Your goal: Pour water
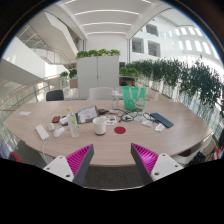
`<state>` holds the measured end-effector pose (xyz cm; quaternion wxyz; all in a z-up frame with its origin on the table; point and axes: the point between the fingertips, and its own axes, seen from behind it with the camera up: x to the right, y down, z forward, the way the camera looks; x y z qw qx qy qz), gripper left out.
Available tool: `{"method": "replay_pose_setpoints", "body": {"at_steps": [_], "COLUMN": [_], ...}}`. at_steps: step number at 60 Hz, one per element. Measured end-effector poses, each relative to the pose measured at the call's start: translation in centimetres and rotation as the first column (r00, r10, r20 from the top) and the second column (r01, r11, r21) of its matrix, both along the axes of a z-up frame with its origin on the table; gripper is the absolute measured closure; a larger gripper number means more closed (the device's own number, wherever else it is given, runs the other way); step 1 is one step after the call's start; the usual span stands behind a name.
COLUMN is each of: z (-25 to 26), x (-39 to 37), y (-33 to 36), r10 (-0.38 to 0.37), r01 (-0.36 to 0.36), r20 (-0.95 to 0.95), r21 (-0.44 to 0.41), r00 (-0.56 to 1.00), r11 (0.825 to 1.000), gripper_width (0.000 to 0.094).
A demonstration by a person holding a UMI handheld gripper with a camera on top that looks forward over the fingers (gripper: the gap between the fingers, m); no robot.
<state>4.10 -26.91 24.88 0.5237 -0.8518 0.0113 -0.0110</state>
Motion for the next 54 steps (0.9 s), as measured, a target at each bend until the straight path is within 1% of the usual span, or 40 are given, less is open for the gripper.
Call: {"method": "replay_pose_setpoints", "body": {"at_steps": [1,2,3,4,6,7,10,14,15,16,20,25,33,41,54], "z": [0.0,0.8,0.6,1.1,-0.4,0.2,0.3,0.8,0.3,1.1,1.2,0.6,-1.8,-4.2,-9.1], "x": [0.3,-2.3,-2.4,-0.3,-2.1,-3.7,-4.7,-6.2,-5.5,-7.1,-8.7,-11.0,-16.0,-21.4,-26.6], "y": [-0.1,-0.5,-0.5,-0.2,-0.5,-1.2,-1.5,-1.7,-1.2,-1.7,-1.7,-1.0,2.3,9.0,23.2], "r10": [-0.011,-0.025,-0.035,-0.04,-0.05,-0.059,-0.08,-0.085,-0.079,-0.076,-0.048,0.001,0.096,0.173,0.233], "r01": [0.011,0.026,0.035,0.041,0.051,0.06,0.081,0.086,0.08,0.077,0.05,0.0,-0.097,-0.172,-0.234], "r20": [-0.001,-0.006,-0.009,-0.007,-0.017,-0.017,-0.019,-0.025,-0.027,-0.028,-0.031,-0.009,0.013,0.016,0.034], "r21": [0.011,0.019,0.023,0.02,0.016,0.011,0.015,0.036,0.045,0.048,0.07,0.098,0.139,0.197,0.236], "r00": [1.0,1.0,0.999,0.999,0.999,0.998,0.997,0.996,0.997,0.997,0.998,1.0,0.995,0.985,0.972], "r11": [1.0,0.999,0.999,0.999,0.999,0.998,0.997,0.996,0.996,0.996,0.996,0.995,0.986,0.965,0.943], "gripper_width": [0.0104,0.0104,0.0104,0.0104,0.0103,0.0103,0.0102,0.0102,0.0104,0.0104,0.0104,0.01,0.0101,0.0098,0.01]}}
